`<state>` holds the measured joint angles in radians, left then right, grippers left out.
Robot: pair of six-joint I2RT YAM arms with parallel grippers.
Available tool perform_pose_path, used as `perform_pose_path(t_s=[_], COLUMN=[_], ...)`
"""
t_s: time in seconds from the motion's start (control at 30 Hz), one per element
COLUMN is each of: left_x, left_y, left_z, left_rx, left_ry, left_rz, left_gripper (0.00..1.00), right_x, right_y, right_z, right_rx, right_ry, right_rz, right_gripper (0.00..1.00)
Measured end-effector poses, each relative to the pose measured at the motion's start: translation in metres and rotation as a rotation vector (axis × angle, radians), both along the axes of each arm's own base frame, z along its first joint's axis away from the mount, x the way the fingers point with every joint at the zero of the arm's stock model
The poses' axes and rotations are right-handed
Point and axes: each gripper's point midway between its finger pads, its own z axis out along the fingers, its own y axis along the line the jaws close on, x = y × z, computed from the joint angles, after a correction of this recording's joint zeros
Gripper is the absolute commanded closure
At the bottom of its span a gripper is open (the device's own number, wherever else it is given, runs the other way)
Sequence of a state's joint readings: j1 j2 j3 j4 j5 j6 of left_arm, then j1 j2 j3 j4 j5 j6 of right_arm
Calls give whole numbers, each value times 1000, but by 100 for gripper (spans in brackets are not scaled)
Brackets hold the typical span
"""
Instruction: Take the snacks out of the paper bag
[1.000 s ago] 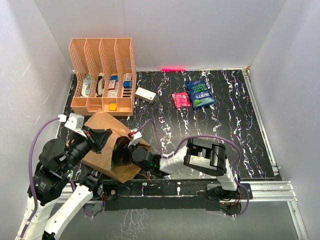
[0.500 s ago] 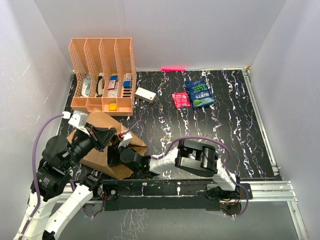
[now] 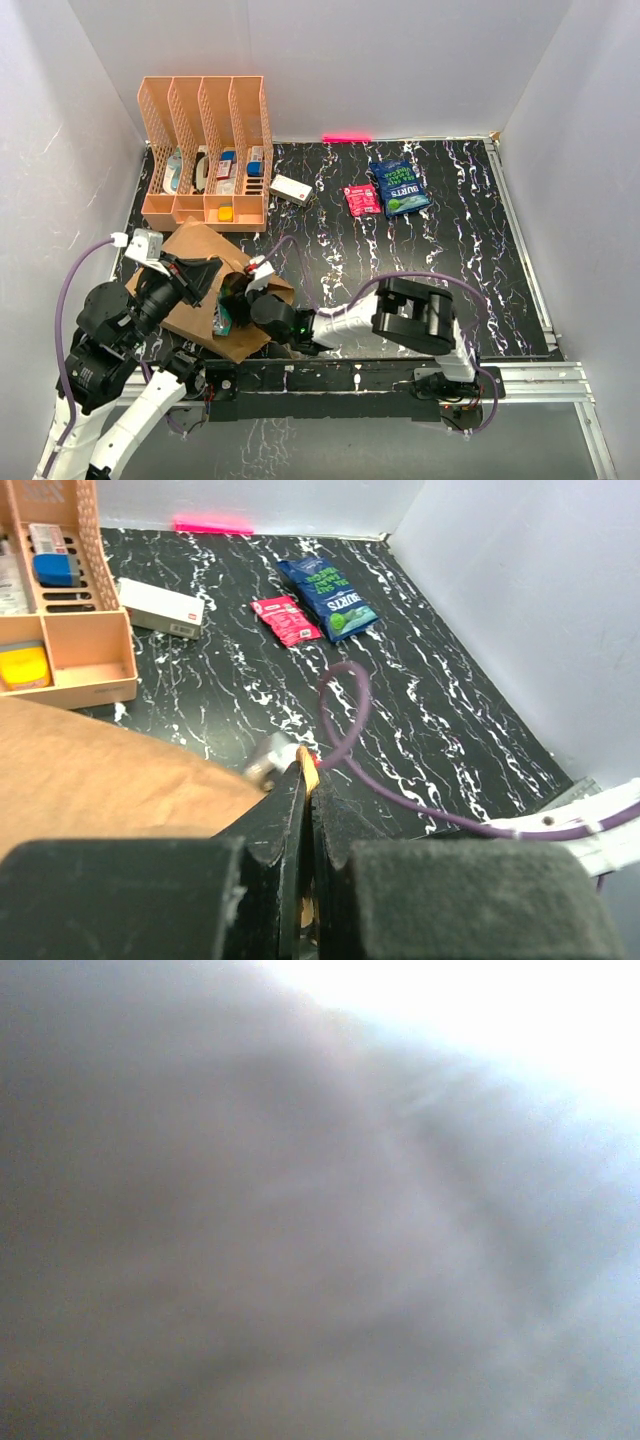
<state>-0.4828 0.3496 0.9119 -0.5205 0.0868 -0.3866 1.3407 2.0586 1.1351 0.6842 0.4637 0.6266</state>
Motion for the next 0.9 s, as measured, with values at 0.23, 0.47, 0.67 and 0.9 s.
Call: perform_pose_path(t_s=[0.23,0.47,0.67,0.9], left_x=[2,5,6,9], left_y=[11,13,13,9], left_z=[-11,-19,-17,-14], left_rx=[18,26,17,13], left_ry=[19,33,30,26], left_rz=[62,81,84,70], left_gripper=[100,100,100,100], right_x=[0,-3,-1,-1], right_y=[-35,-67,-81,-81], right_z=[28,24,12,5], right_rx=[1,-41,-64,-65], right_ry=[-46,-47,-25,-1], right_rz=[-32,-55,-78,-77], right_gripper=[92,92,81,35])
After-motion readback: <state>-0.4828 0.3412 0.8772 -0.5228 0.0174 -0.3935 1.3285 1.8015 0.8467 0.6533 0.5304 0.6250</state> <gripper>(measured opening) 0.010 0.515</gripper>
